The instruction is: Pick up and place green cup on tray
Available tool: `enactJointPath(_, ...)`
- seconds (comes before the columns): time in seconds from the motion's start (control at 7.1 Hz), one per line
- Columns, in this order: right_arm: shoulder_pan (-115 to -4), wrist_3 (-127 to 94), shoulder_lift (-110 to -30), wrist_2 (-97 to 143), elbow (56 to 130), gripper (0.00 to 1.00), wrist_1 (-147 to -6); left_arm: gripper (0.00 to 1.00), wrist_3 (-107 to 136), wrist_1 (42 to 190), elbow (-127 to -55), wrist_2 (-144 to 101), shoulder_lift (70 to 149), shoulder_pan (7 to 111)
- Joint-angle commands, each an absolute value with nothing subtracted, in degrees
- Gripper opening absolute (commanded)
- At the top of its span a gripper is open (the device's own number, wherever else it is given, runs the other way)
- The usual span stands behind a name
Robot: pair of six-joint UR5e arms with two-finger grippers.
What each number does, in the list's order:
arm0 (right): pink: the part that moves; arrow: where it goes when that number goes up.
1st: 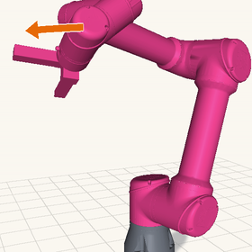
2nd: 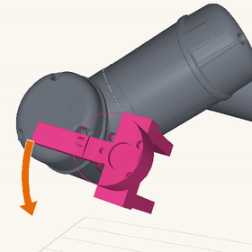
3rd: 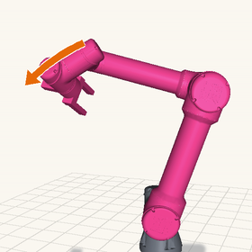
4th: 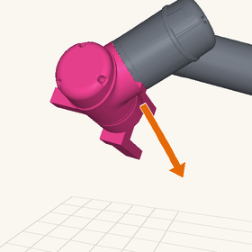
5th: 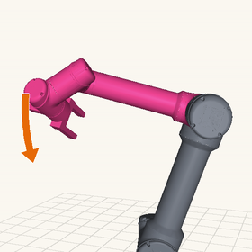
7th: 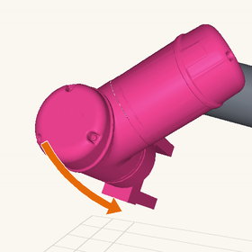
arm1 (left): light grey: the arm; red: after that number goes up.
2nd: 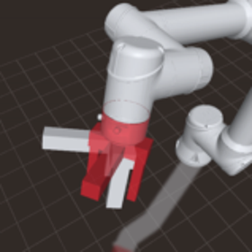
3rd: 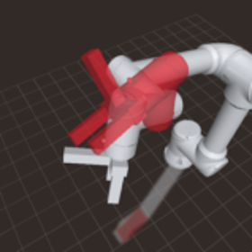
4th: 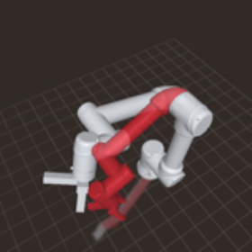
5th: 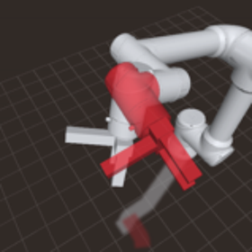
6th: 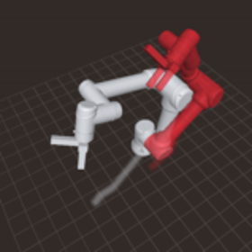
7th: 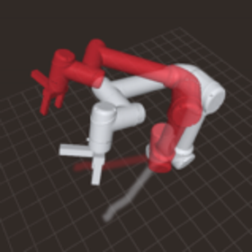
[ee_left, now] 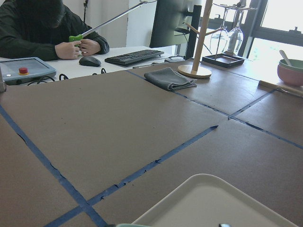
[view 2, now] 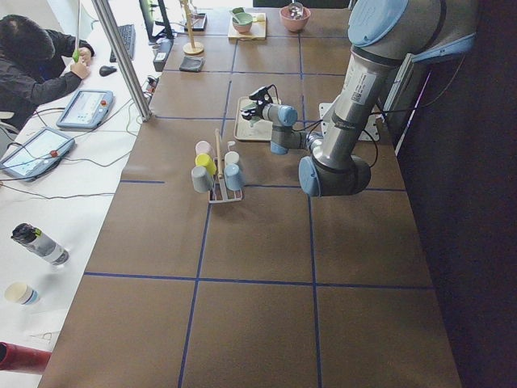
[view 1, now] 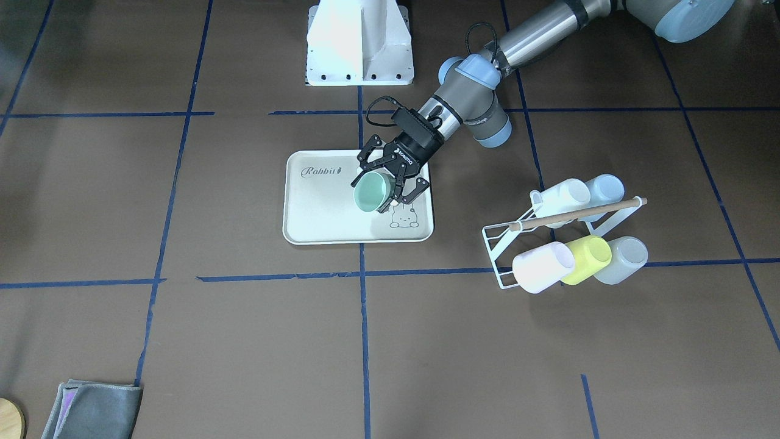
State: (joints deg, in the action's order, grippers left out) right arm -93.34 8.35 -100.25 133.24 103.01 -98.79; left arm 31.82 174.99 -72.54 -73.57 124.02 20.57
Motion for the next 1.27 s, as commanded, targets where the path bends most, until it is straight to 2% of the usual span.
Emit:
enactJointPath(0.0, -93.3, 8.3, -100.3, 133.2, 103.0, 1.00, -98.8, 0.83, 31.8, 175.0, -72.6, -73.6, 123.9, 20.6)
enactJointPath(1.13, -93.3, 8.4, -100.2, 133.2, 102.9, 1.00, -98.8, 0.86, 31.8, 175.0, -72.3, -73.6, 123.9, 20.6)
